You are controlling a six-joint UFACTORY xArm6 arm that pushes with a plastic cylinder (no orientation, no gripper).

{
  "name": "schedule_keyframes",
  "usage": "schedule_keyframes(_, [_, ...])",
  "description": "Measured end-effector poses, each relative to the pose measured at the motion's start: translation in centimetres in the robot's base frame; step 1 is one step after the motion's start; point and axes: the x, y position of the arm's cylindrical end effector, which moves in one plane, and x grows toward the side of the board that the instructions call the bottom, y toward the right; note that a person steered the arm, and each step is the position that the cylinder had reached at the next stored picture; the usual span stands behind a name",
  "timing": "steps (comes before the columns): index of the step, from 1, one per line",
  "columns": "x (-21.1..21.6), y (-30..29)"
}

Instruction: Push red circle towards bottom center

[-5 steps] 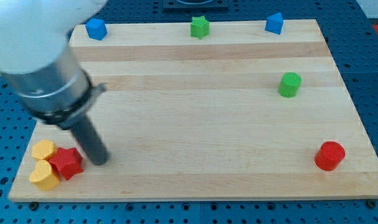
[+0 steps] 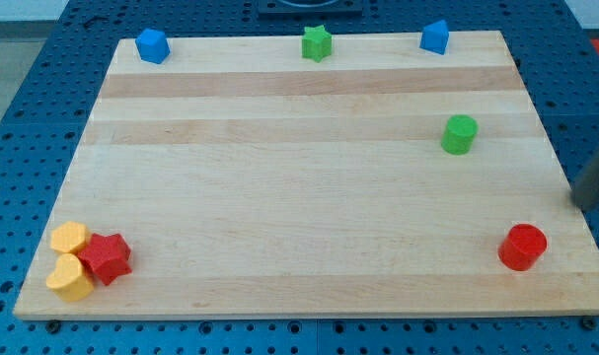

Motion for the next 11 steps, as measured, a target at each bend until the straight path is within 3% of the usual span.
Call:
schedule_keyframes(2, [4.1, 0.3])
schedule_keyframes(4, [5.7, -9.4])
schedule_keyframes(7, [5.7, -30.2])
schedule_keyframes(8, [5.8, -32.9])
schedule_keyframes(9, [6.1, -30.2])
schedule_keyframes(11, [0.0, -28.1])
